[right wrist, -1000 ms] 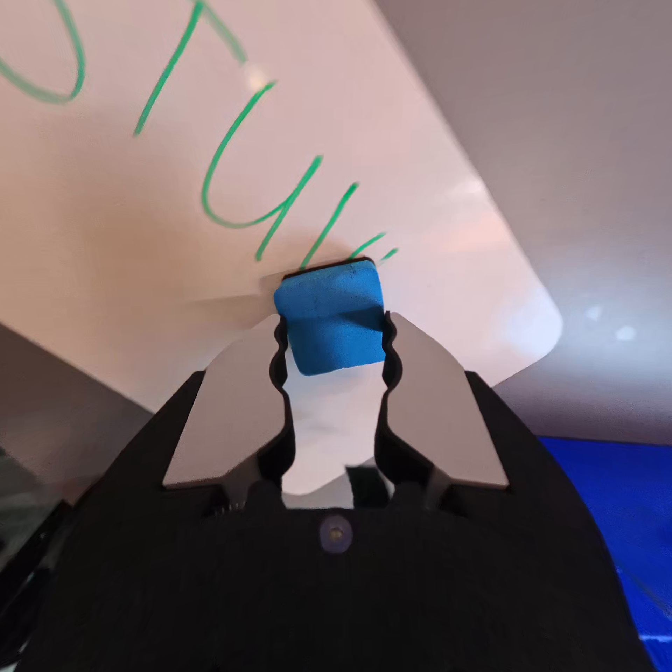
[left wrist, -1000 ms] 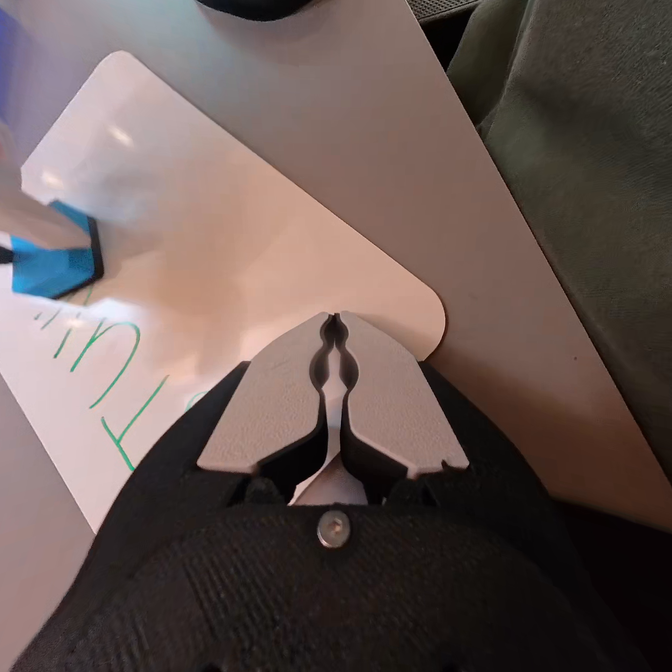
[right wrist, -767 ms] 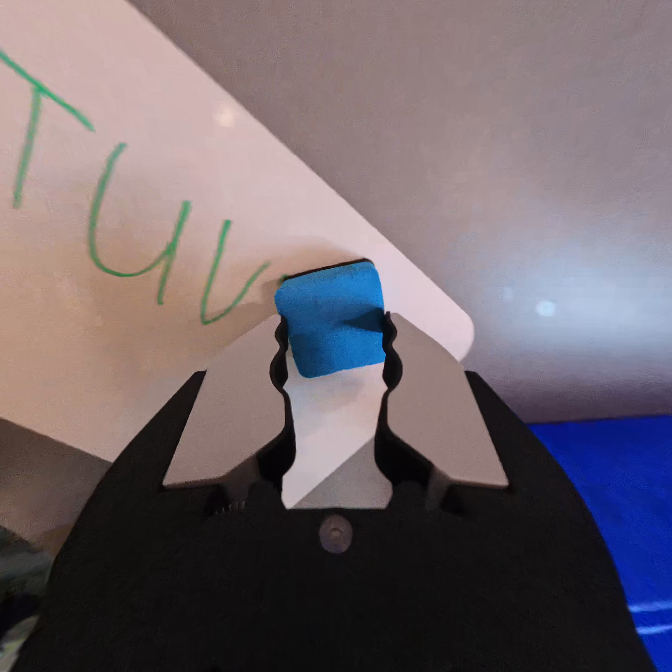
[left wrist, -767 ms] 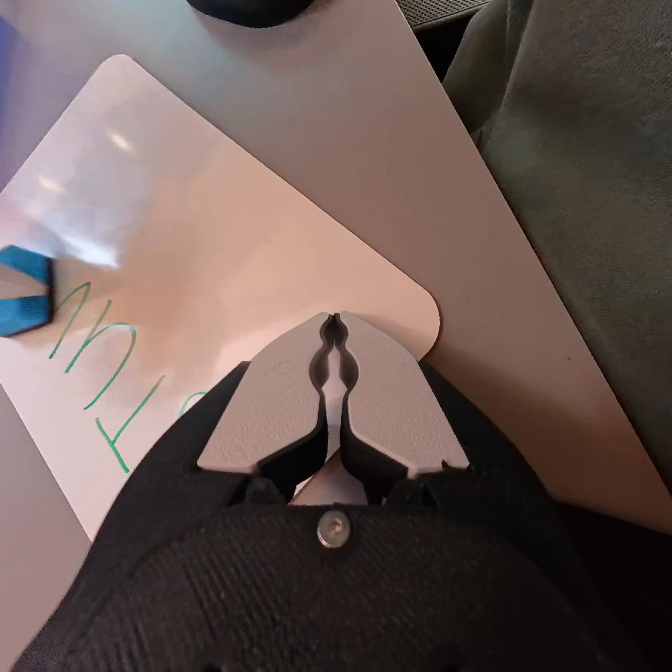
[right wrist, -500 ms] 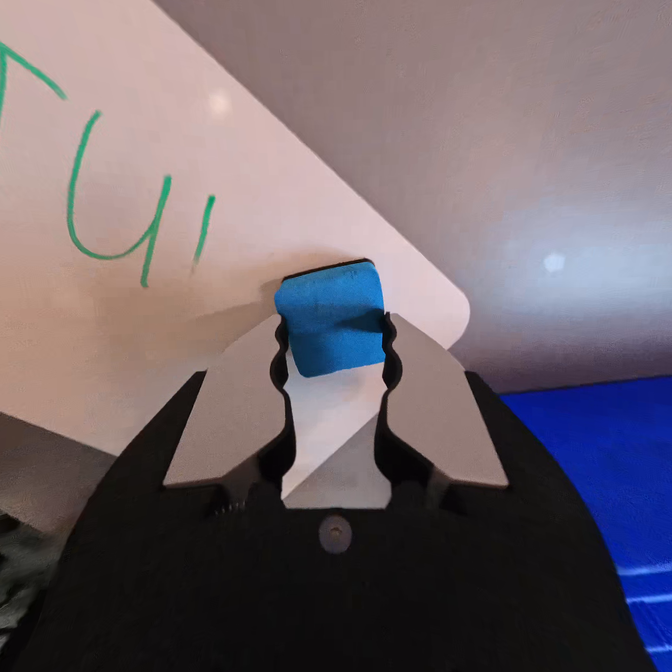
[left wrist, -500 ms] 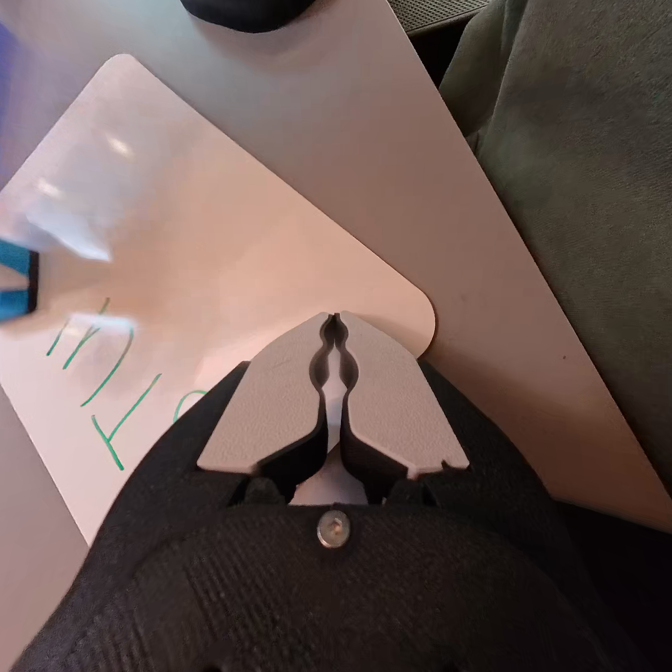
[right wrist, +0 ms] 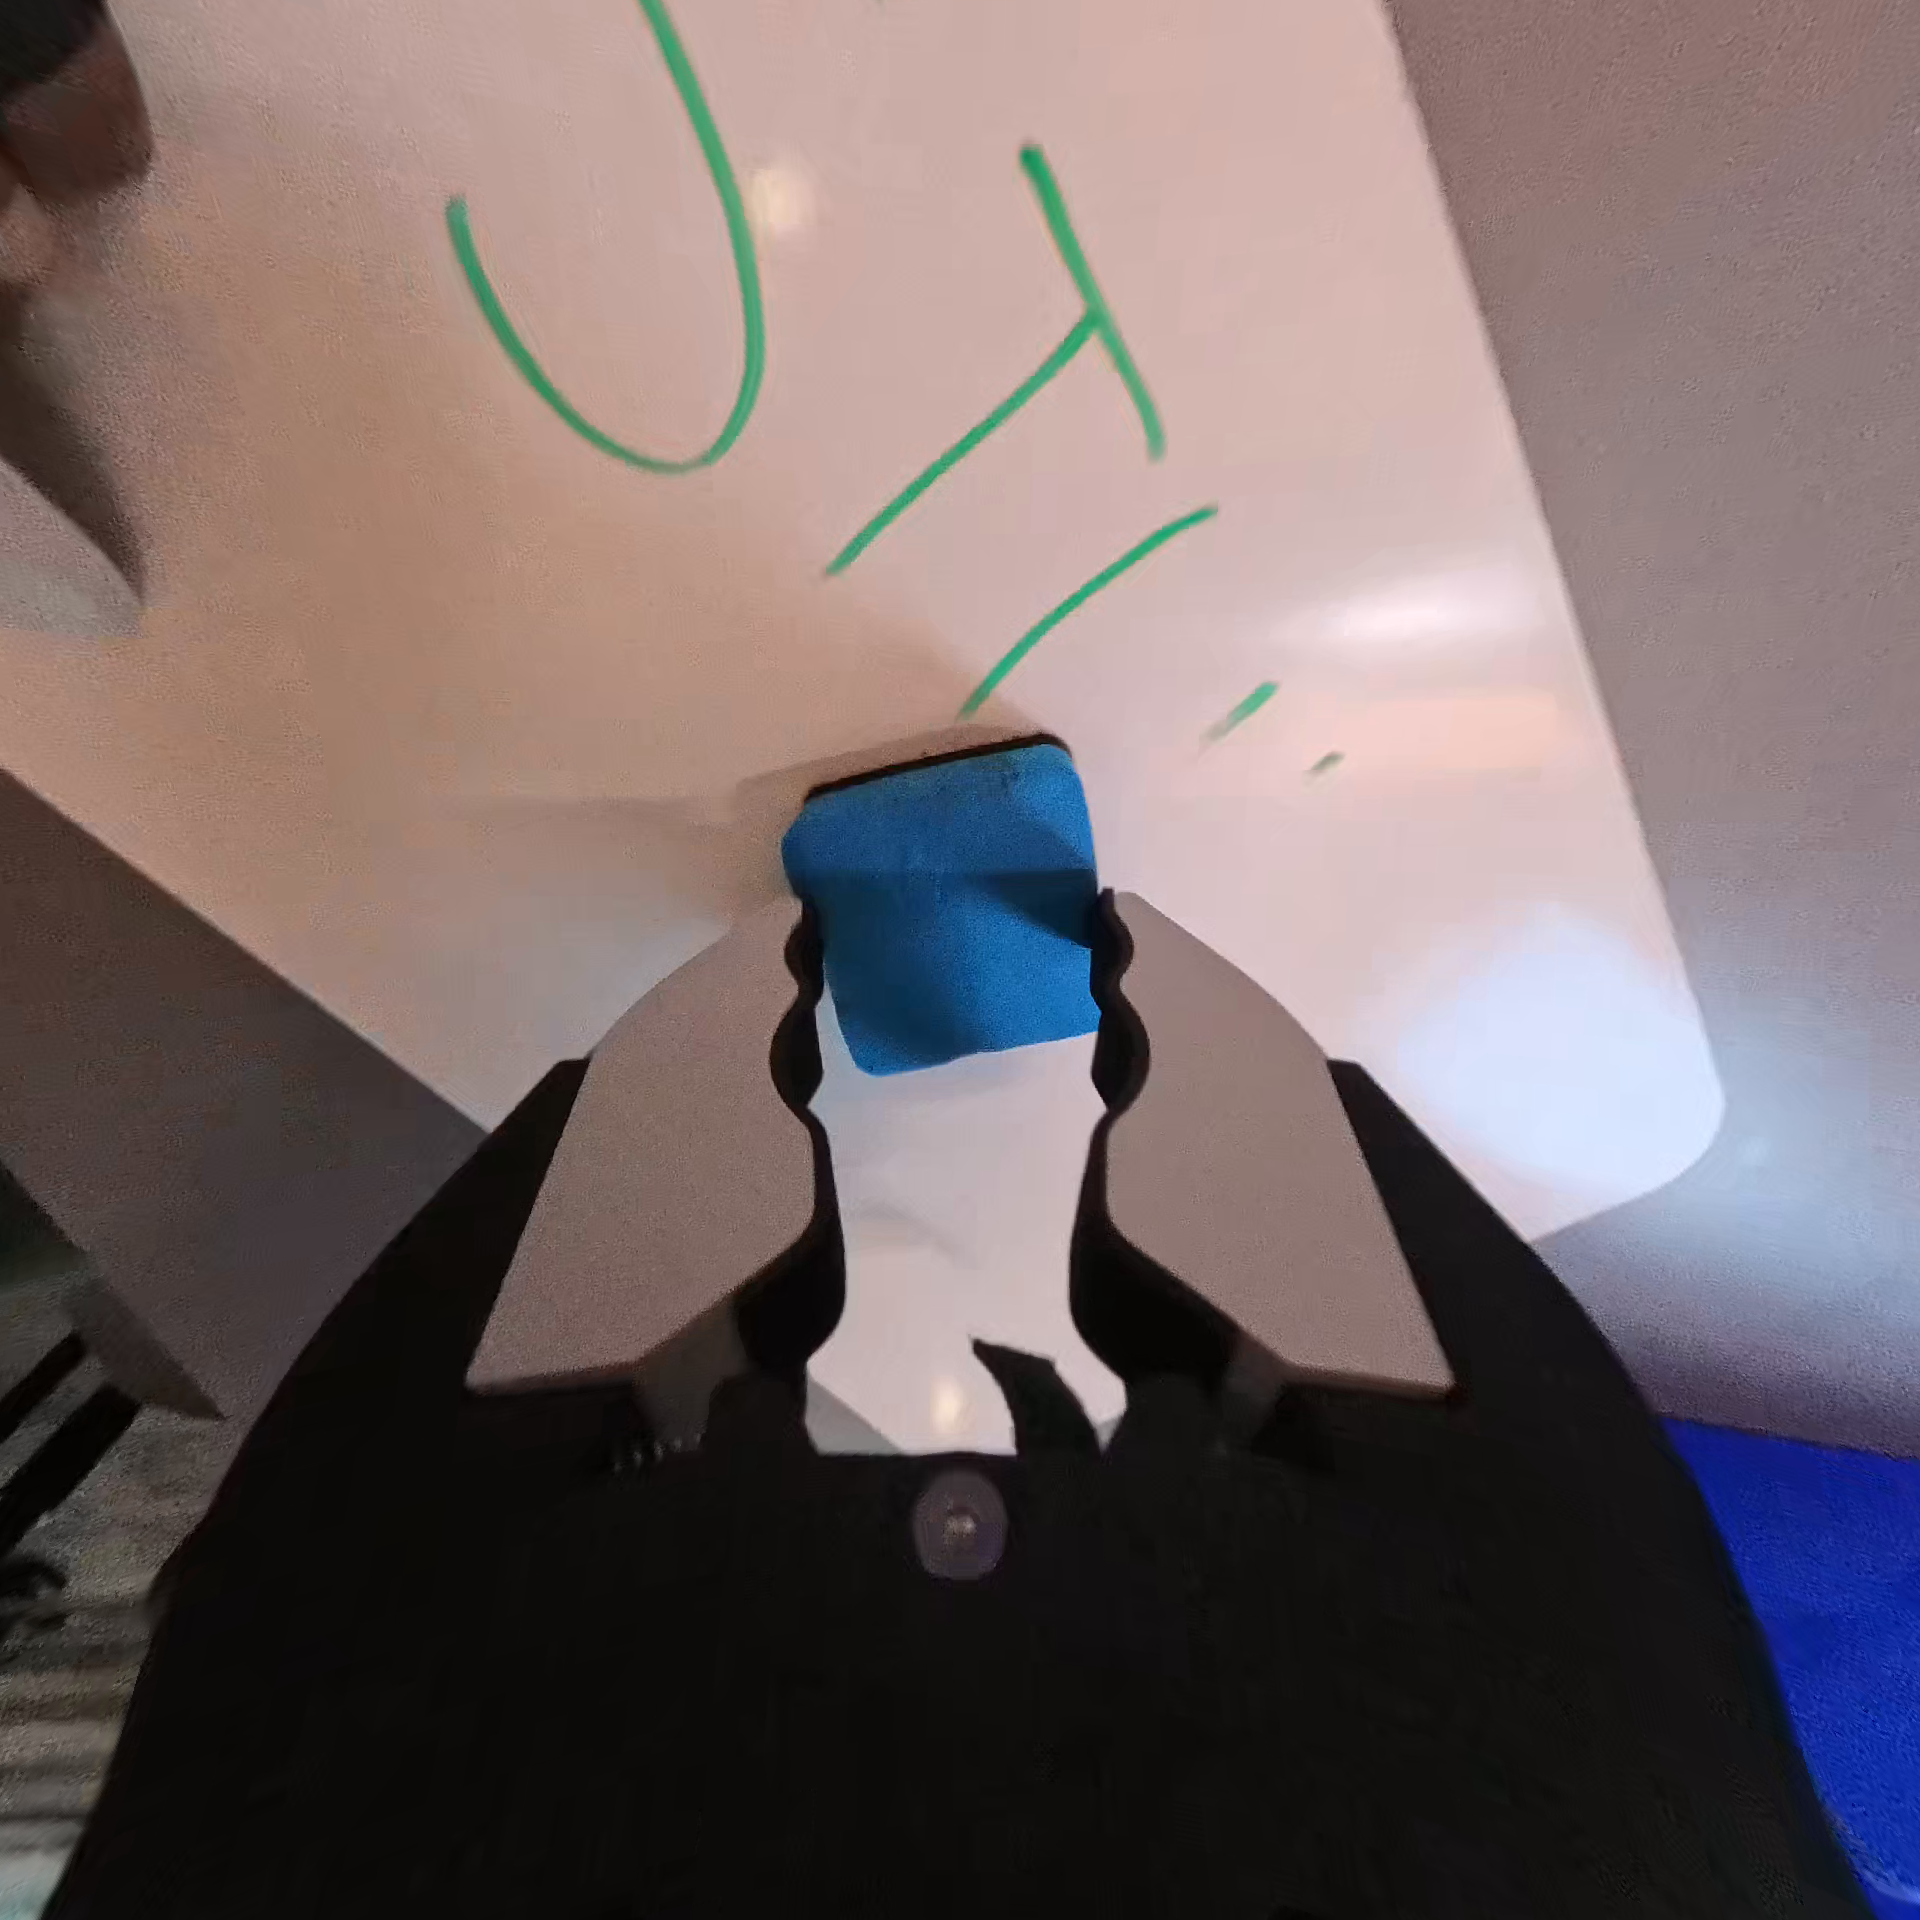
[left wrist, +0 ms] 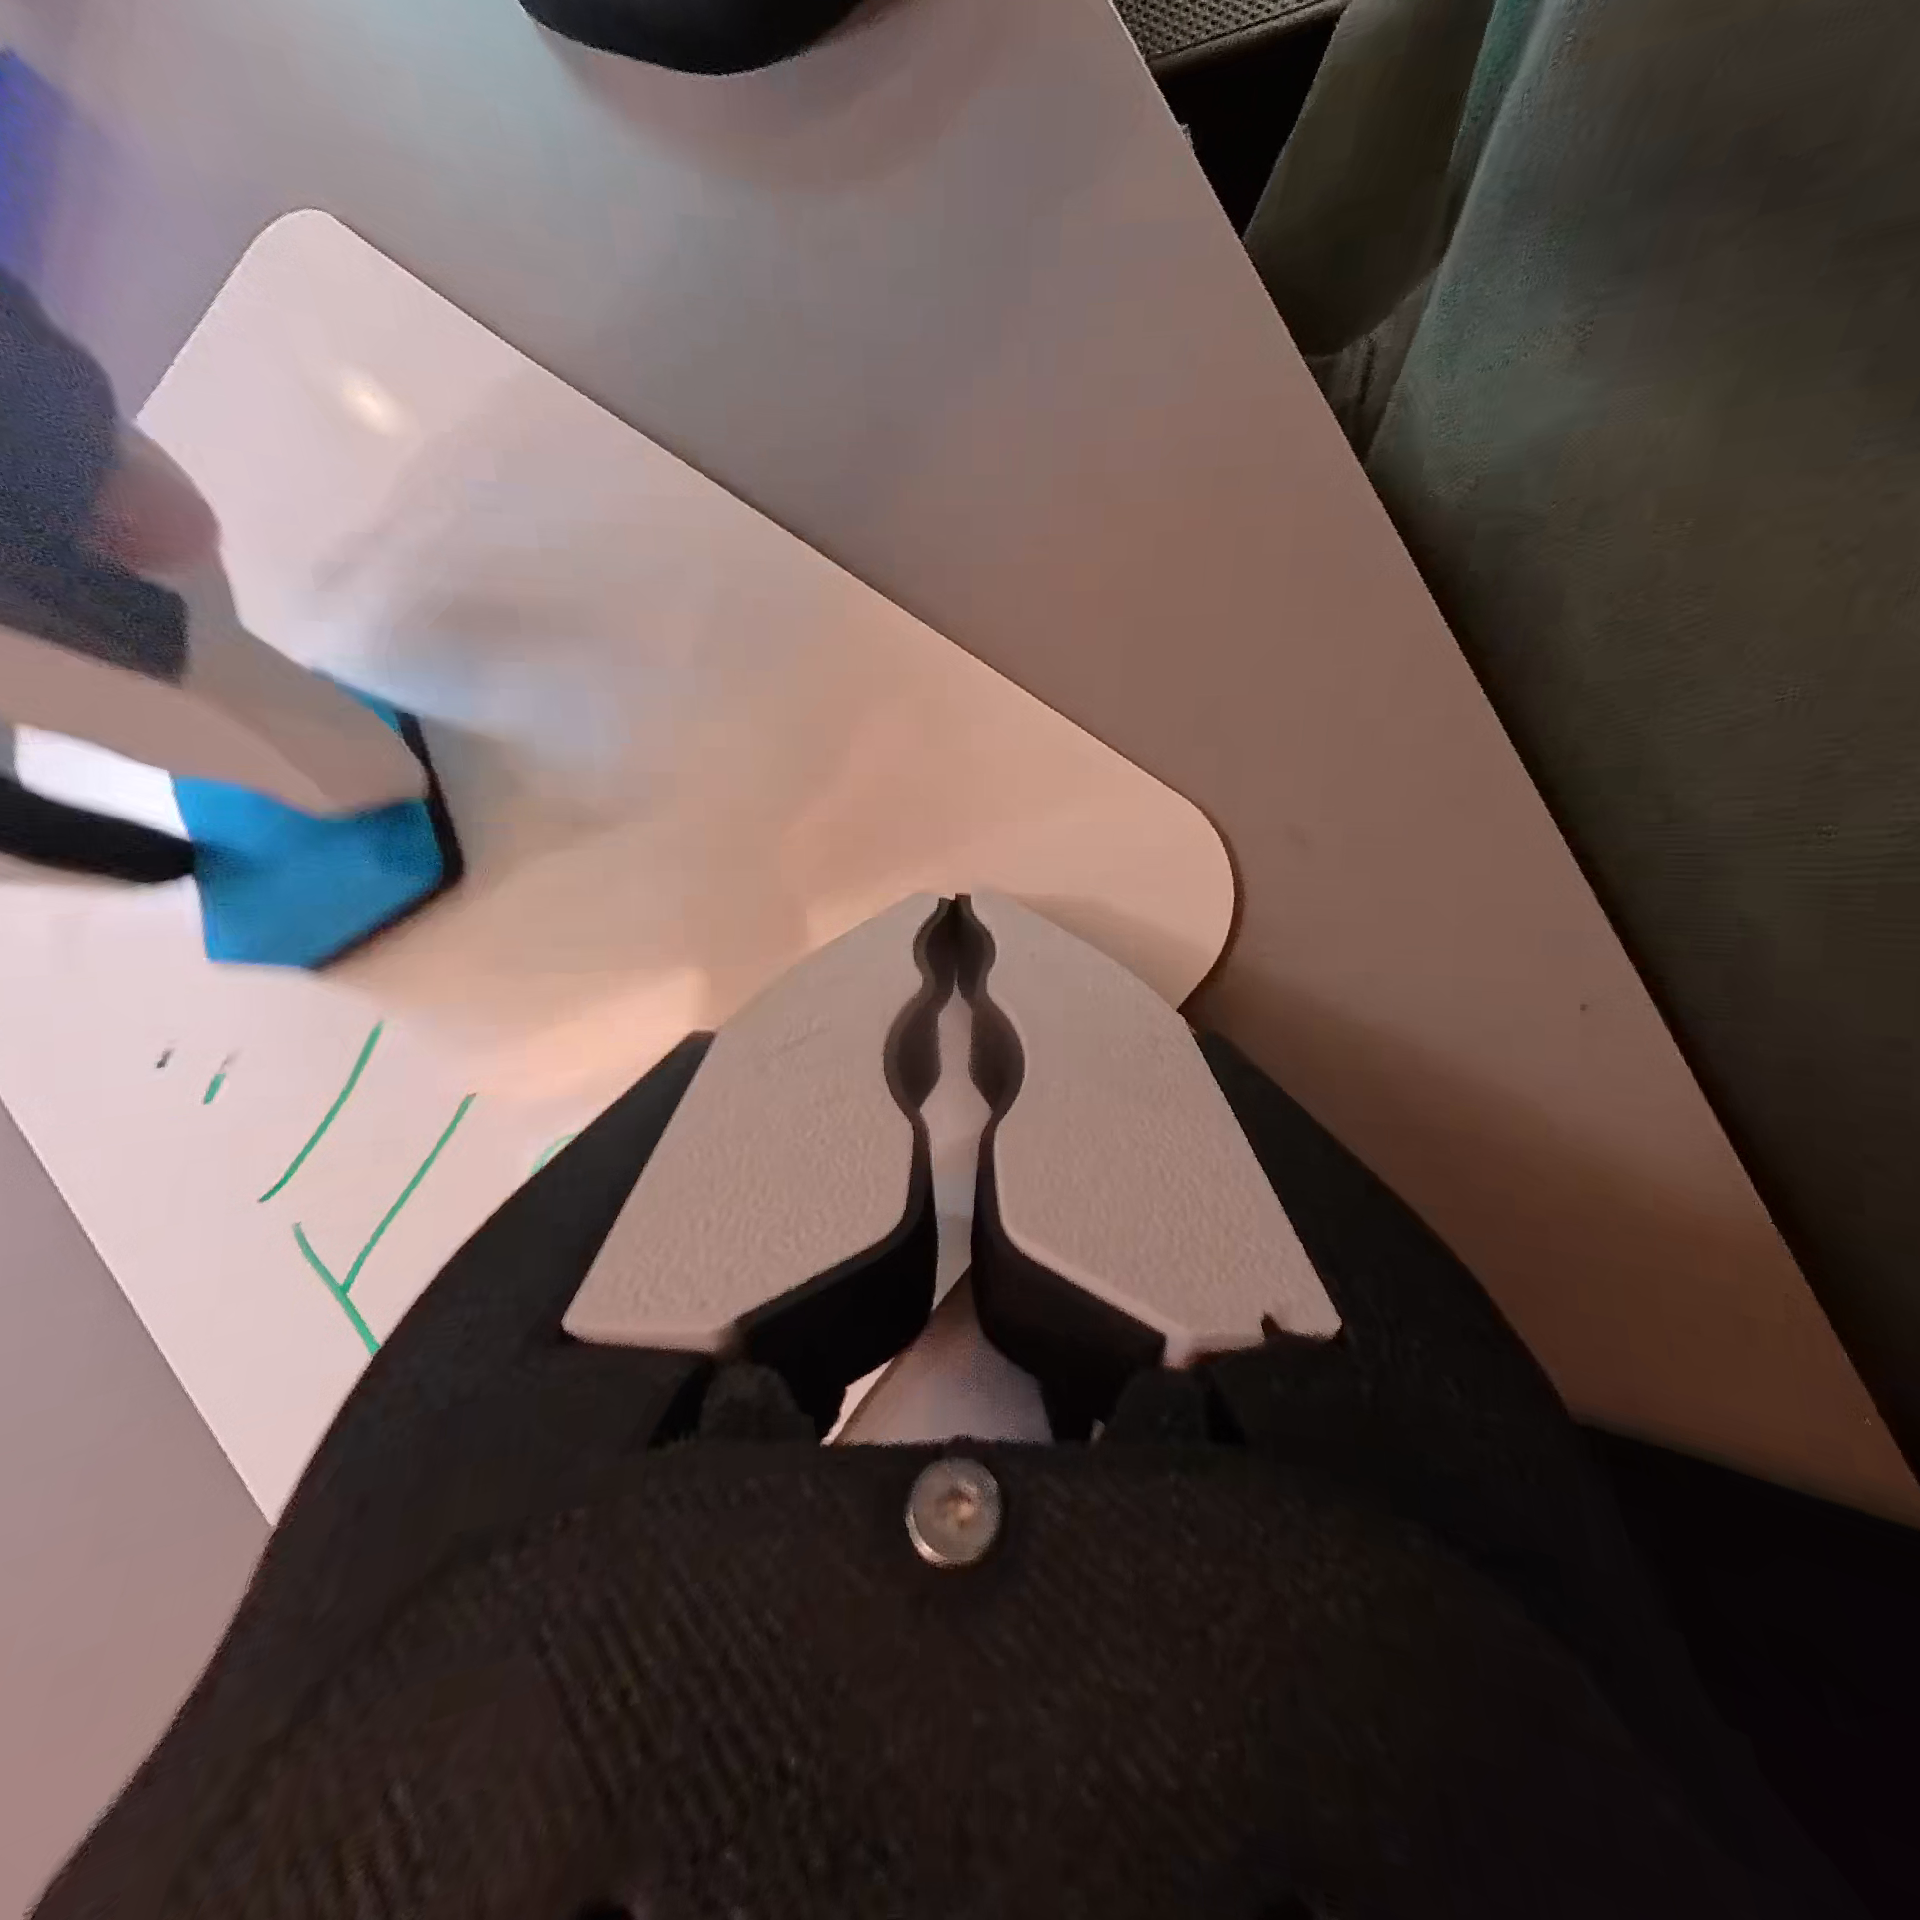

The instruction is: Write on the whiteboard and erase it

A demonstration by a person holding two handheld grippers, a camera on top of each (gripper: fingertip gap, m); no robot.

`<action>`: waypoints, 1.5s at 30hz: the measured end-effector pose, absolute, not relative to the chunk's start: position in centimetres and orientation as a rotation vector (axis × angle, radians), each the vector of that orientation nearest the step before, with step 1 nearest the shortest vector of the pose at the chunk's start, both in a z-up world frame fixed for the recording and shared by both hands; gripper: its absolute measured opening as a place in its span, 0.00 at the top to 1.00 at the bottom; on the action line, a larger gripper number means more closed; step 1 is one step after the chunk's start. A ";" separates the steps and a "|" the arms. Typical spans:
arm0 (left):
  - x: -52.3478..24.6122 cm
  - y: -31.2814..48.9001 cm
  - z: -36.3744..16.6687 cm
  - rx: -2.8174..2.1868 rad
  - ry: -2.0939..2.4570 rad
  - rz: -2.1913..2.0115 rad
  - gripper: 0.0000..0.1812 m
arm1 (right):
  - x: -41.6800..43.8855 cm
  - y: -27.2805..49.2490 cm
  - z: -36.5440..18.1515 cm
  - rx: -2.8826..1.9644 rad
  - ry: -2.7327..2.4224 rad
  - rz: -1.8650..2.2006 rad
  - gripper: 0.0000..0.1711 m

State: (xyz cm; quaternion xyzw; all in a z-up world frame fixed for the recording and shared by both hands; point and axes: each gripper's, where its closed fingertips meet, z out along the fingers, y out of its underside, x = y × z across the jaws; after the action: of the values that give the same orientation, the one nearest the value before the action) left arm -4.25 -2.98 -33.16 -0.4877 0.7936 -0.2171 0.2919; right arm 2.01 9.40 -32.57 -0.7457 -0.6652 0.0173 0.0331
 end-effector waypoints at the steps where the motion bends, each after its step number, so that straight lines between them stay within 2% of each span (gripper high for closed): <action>1: -4.2 -3.0 -33.2 -1.298 2.116 -0.581 1.00 | 3.5 9.8 -32.6 -2.360 -2.031 0.021 0.70; 3: -4.2 -3.2 -33.2 -1.291 2.121 -0.582 1.00 | 5.3 13.4 -32.6 -2.479 -1.905 -0.065 0.70; 5: -4.2 -3.3 -33.2 -1.286 2.121 -0.575 1.00 | 2.6 16.1 -32.6 -2.449 -1.821 0.002 0.70; 8: -4.3 -3.5 -33.2 -1.279 2.126 -0.580 1.00 | -1.9 11.8 -32.6 -2.243 -2.031 0.079 0.70; 10: -4.3 -3.6 -33.2 -1.277 2.133 -0.581 1.00 | -0.3 8.8 -32.5 -2.227 -2.158 0.056 0.70; 13: -4.2 -4.1 -33.1 -1.267 2.140 -0.608 1.00 | 3.2 13.0 -32.5 -2.424 -2.025 -0.093 0.70; 15: -4.2 -4.1 -33.2 -1.263 2.139 -0.602 1.00 | 0.2 15.8 -32.5 -2.392 -1.922 -0.020 0.70; 18: -4.2 -4.2 -33.2 -1.265 2.139 -0.616 1.00 | -5.3 11.8 -32.6 -2.159 -2.105 0.097 0.70; 20: -4.2 -4.2 -33.2 -1.264 2.142 -0.615 1.00 | -3.6 8.8 -32.5 -2.125 -2.260 0.070 0.70; 23: -4.2 -4.3 -33.2 -1.261 2.144 -0.616 1.00 | 0.5 12.7 -32.5 -2.344 -2.132 -0.055 0.70; 25: -4.2 -4.3 -33.2 -1.263 2.141 -0.619 1.00 | -1.7 15.8 -32.6 -2.353 -2.015 -0.016 0.70; 29: -4.2 -4.4 -33.2 -1.261 2.144 -0.627 1.00 | -7.4 10.1 -32.6 -2.018 -2.263 0.070 0.70; 31: -4.3 -4.4 -33.2 -1.255 2.148 -0.615 1.00 | -4.8 8.9 -32.6 -2.050 -2.341 0.008 0.70; 36: -4.7 -3.8 -33.1 -1.272 2.144 -0.553 1.00 | 1.2 14.8 -32.7 -2.363 -2.057 -0.046 0.70; 41: -4.9 -3.6 -33.1 -1.282 2.135 -0.533 1.00 | 7.7 12.0 -32.5 -2.528 -2.057 -0.164 0.70; 43: -4.8 -3.7 -33.1 -1.281 2.134 -0.538 1.00 | 7.6 10.8 -32.5 -2.469 -2.157 -0.222 0.70; 45: -4.7 -3.7 -33.1 -1.288 2.132 -0.550 1.00 | 3.0 8.8 -32.5 -2.321 -2.230 -0.080 0.70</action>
State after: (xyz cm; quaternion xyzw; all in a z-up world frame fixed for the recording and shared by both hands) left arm -4.73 -3.71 -33.14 -0.4830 0.7996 -0.2063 0.2911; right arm 3.02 8.83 -32.47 -0.7202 -0.6922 -0.0248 -0.0390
